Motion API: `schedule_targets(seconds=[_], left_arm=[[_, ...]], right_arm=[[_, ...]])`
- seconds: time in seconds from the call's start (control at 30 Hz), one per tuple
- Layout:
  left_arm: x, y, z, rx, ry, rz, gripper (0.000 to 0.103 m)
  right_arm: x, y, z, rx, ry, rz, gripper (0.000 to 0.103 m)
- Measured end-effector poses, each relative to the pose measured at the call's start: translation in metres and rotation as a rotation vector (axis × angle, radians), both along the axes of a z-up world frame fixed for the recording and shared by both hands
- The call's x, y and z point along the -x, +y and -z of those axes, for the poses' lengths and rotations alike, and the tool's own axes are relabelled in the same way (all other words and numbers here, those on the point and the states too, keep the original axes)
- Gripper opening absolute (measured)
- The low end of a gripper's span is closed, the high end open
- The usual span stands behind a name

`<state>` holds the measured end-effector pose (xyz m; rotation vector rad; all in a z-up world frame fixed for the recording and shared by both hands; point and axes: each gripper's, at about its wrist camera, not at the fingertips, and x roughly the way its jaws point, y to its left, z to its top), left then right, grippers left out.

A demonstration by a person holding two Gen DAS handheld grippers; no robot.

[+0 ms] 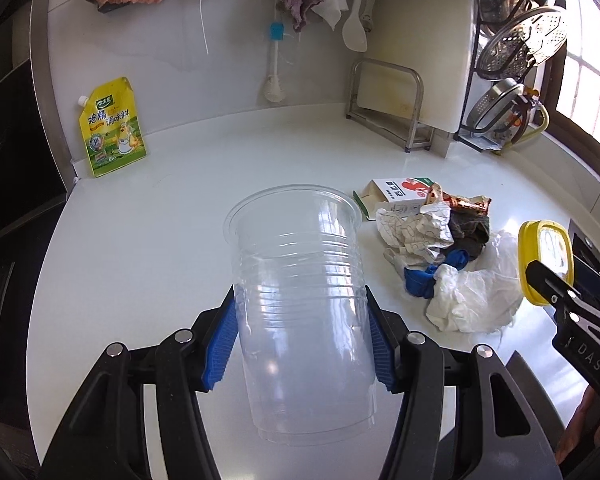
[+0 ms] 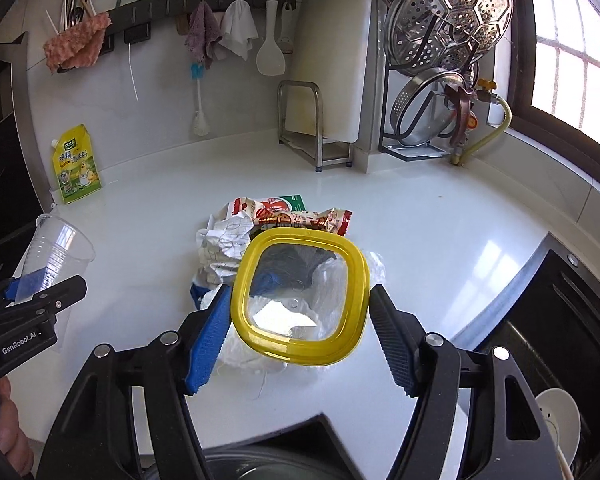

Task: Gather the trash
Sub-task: 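Carry the cup with the left tool while the right tool carries the lid over the bin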

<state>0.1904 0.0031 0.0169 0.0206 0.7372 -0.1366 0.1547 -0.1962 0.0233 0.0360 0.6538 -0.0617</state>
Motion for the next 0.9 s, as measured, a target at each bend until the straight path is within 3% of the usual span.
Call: schedule_targets(seconds=[0.53,0.9], left_arm=[[0.114,-0.003,0.01,0.004,0.025,0.062,0.056],[0.172,-0.019,0.041,-0.021,0.055,0.138,0.056]], right_arm=[[0.129,0.014,0.013,-0.041,0.046,-0.024,0.067],[0.191,0.005,0.04,-0.096,0.051,0.006,0.067]])
